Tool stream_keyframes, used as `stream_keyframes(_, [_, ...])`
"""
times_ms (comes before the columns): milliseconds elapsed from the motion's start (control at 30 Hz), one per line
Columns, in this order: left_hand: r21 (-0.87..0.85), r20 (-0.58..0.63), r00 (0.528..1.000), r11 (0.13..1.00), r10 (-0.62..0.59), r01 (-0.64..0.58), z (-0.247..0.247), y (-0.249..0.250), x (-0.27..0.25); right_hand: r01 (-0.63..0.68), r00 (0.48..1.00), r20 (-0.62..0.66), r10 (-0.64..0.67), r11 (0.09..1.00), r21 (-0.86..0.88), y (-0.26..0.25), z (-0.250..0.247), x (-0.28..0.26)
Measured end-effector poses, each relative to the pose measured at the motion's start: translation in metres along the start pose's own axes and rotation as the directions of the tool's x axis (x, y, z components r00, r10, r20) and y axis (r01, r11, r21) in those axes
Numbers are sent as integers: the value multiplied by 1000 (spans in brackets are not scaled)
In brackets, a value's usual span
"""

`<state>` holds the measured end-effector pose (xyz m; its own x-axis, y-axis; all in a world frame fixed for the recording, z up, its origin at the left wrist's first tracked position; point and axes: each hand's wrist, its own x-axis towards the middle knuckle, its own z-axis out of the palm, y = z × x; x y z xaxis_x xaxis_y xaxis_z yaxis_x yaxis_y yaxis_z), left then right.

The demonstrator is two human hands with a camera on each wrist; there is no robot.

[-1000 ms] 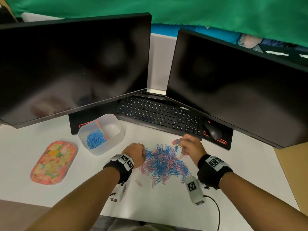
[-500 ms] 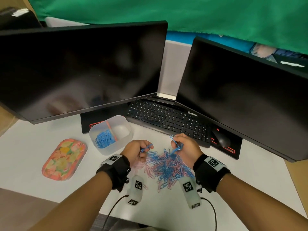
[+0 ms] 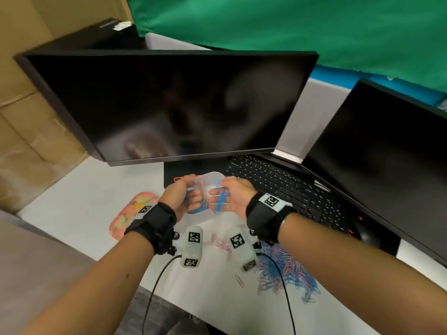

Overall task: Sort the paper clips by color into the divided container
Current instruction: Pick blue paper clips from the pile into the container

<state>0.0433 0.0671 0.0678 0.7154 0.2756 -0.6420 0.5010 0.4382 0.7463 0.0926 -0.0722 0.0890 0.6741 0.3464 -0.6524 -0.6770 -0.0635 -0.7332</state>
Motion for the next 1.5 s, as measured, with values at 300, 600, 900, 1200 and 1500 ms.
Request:
stream_keyframes(300, [72,-108,994,997,12,-4,-13,4,21,60,996,-44,-74,961,-272,-6,48,42])
stream_keyframes(600, [283,-123,956,933,265,-222,-18,1,21,118,991,-9,-132,911,-396,-6,19,40])
stream_keyframes(900, [618,353,861,599,368,-509,22,-55,12,-56,967,-237,-95,826,-560,43,-127,-8])
stream_keyframes(1200, [841,515,850,125,107,-526,80,-95,25,-160,895,-395,-205,680,-715,124,-199,-47])
stream_keyframes(1500, [842,476,879,-296,17,-451,94,-111,36,-151,859,-437,-268,682,-715,138,-223,-58])
